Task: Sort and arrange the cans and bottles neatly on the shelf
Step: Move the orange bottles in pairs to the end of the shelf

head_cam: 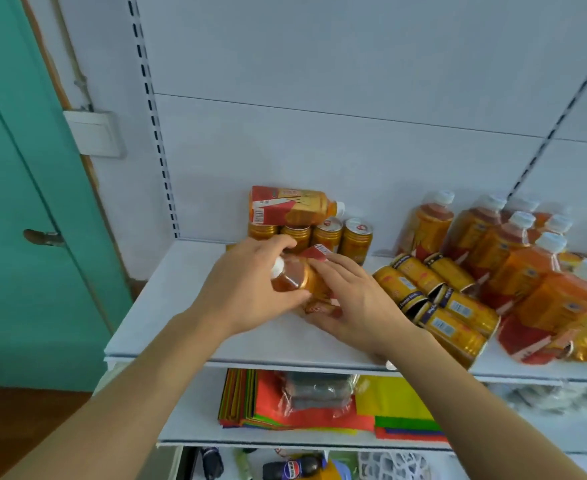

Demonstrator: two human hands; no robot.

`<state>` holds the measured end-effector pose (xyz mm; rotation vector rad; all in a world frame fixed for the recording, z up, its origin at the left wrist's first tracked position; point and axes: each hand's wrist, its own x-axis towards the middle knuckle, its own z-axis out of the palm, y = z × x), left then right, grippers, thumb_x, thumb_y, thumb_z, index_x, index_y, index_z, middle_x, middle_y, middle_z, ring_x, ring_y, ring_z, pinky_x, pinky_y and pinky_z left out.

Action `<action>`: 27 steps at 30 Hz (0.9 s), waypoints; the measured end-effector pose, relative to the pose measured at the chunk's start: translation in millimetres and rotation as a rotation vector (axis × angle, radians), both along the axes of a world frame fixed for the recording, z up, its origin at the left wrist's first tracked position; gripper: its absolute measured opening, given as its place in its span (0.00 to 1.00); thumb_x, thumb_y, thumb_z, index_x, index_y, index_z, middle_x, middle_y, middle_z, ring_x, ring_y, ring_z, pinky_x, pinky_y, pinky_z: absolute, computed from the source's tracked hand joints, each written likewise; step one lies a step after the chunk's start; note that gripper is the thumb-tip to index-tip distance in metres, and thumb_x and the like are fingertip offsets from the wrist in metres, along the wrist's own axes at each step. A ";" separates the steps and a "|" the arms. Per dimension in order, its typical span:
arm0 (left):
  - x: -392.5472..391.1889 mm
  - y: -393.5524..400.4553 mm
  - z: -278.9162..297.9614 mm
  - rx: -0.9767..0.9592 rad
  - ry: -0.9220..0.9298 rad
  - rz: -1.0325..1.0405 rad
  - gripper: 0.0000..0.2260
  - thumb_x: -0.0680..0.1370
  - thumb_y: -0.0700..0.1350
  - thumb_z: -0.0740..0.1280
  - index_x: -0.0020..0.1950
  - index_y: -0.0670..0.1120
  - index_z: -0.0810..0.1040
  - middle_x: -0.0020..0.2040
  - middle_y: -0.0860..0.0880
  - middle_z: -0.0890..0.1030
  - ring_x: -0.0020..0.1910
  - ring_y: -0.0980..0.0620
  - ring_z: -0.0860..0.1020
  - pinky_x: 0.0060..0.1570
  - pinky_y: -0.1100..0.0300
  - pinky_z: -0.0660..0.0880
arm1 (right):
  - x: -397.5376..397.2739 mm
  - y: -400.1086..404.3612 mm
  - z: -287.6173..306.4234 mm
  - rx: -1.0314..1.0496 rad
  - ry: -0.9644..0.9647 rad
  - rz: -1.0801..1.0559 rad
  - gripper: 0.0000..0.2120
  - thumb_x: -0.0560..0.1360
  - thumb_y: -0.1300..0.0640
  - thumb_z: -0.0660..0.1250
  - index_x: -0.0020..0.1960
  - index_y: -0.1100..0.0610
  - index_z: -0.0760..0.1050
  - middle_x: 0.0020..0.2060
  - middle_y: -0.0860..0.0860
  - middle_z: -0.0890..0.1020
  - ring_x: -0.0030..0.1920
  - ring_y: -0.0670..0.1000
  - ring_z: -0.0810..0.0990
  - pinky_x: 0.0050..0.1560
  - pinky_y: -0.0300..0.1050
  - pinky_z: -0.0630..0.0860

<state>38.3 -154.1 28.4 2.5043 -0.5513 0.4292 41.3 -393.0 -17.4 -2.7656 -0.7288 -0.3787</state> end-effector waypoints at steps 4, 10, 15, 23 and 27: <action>14.8 -21.0 19.2 0.016 -0.036 -0.109 0.34 0.70 0.66 0.77 0.73 0.60 0.70 0.60 0.54 0.79 0.58 0.53 0.75 0.54 0.55 0.76 | -1.9 2.5 11.6 0.208 0.183 -0.080 0.52 0.70 0.36 0.77 0.86 0.44 0.52 0.78 0.47 0.71 0.78 0.50 0.66 0.76 0.54 0.70; 35.0 -19.4 8.6 -0.334 0.206 -0.250 0.30 0.80 0.68 0.64 0.78 0.55 0.69 0.64 0.61 0.79 0.61 0.62 0.78 0.57 0.68 0.74 | -8.2 -10.9 12.9 0.334 0.145 -0.176 0.48 0.70 0.33 0.78 0.81 0.34 0.54 0.68 0.45 0.77 0.66 0.48 0.76 0.65 0.48 0.77; 59.9 -13.7 -25.1 0.020 0.197 -0.033 0.20 0.85 0.58 0.63 0.74 0.52 0.74 0.66 0.53 0.80 0.63 0.52 0.79 0.57 0.60 0.77 | -12.2 -25.2 12.0 0.307 0.156 -0.236 0.48 0.69 0.31 0.77 0.80 0.37 0.54 0.69 0.45 0.77 0.68 0.49 0.76 0.65 0.52 0.79; 58.9 -22.5 -72.3 0.346 0.116 0.092 0.29 0.81 0.63 0.68 0.78 0.59 0.61 0.71 0.49 0.73 0.62 0.46 0.80 0.56 0.54 0.81 | -12.6 -25.4 12.7 0.269 0.150 -0.222 0.48 0.72 0.32 0.76 0.82 0.36 0.51 0.70 0.45 0.76 0.69 0.49 0.74 0.65 0.48 0.77; 50.3 -19.0 -71.2 0.229 0.165 0.100 0.29 0.80 0.62 0.69 0.78 0.60 0.63 0.68 0.49 0.76 0.59 0.47 0.81 0.53 0.55 0.79 | -10.8 -25.8 12.4 0.269 0.161 -0.223 0.48 0.72 0.32 0.76 0.82 0.35 0.51 0.71 0.45 0.76 0.68 0.49 0.75 0.63 0.46 0.77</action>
